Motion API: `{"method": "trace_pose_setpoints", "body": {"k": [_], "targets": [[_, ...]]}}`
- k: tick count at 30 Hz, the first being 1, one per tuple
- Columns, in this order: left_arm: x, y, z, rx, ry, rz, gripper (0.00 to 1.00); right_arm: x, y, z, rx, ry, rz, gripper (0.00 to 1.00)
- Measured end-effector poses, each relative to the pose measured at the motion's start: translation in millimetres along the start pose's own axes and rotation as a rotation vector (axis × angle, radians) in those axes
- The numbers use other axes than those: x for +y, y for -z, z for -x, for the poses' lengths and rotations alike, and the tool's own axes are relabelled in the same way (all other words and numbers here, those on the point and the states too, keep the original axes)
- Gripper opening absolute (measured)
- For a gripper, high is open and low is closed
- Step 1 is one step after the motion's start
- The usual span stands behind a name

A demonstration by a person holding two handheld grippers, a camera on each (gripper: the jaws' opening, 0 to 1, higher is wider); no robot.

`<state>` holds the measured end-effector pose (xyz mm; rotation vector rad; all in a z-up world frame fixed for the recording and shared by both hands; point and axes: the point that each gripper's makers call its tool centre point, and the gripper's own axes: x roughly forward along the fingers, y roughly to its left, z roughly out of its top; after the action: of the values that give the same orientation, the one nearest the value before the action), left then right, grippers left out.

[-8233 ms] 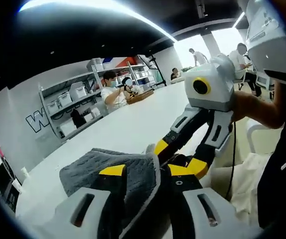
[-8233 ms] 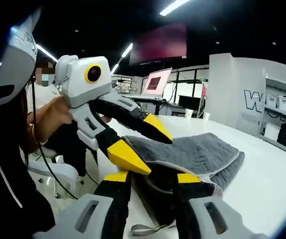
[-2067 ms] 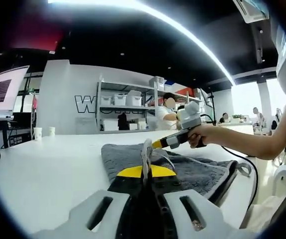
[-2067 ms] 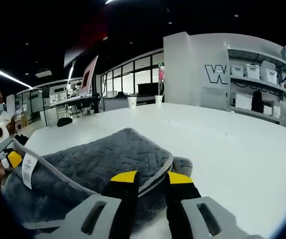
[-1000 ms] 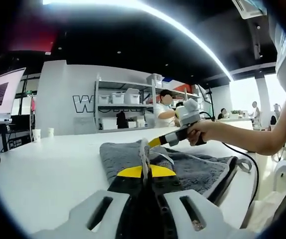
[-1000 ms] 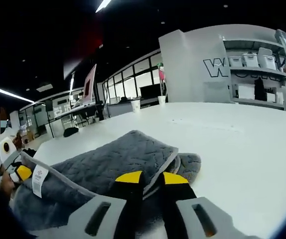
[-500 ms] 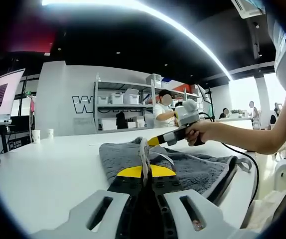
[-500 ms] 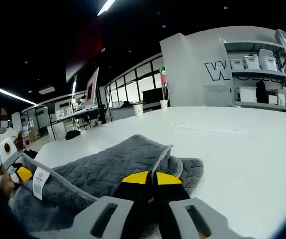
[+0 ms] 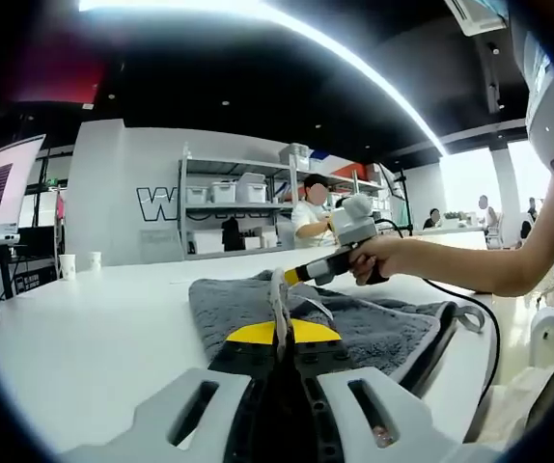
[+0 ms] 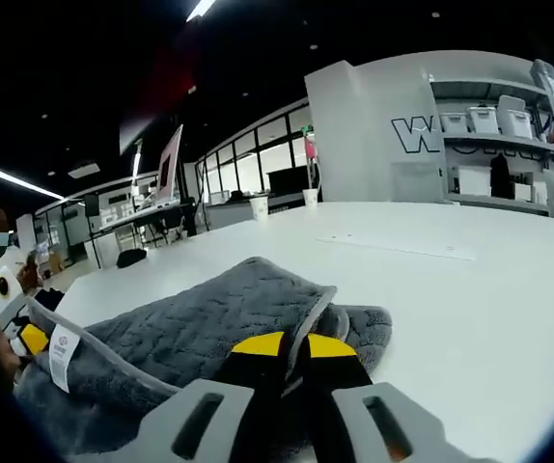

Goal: Open the folded towel by lifting each exposed corner and separating the folded layers until the towel lies flat within the target outline without major curled edges

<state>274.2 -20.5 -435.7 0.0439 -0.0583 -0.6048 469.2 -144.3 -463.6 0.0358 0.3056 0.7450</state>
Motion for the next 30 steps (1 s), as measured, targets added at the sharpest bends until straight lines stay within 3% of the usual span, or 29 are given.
{"method": "trace_pose_setpoints", "body": {"k": [5, 9, 15, 19, 24, 30], "targets": [[-2.5, -3.3, 0.9, -0.016, 0.008, -0.017, 0.02, -1.7, -2.5, -0.6, -0.021, 0.004, -0.013, 0.00], [-0.7, -14.7, 4.0, -0.073, 0.035, 0.112, 0.02, 2.6, -4.8, -1.5, -0.028, -0.005, 0.006, 0.00], [4.0, -18.3, 6.1, -0.085, 0.042, 0.200, 0.01, 9.2, -18.7, -0.3, -0.072, -0.015, 0.025, 0.00], [3.9, -20.2, 5.4, -0.090, 0.038, 0.206, 0.01, 13.5, -26.3, 0.3, -0.092, -0.022, 0.036, 0.00], [2.5, -29.3, 7.2, -0.095, 0.025, 0.136, 0.01, 20.6, -38.7, 0.4, -0.131, -0.031, 0.036, 0.00], [5.8, -34.3, 11.7, -0.107, 0.016, 0.122, 0.01, 30.6, -47.8, -3.8, -0.148, -0.054, 0.036, 0.00]]}}
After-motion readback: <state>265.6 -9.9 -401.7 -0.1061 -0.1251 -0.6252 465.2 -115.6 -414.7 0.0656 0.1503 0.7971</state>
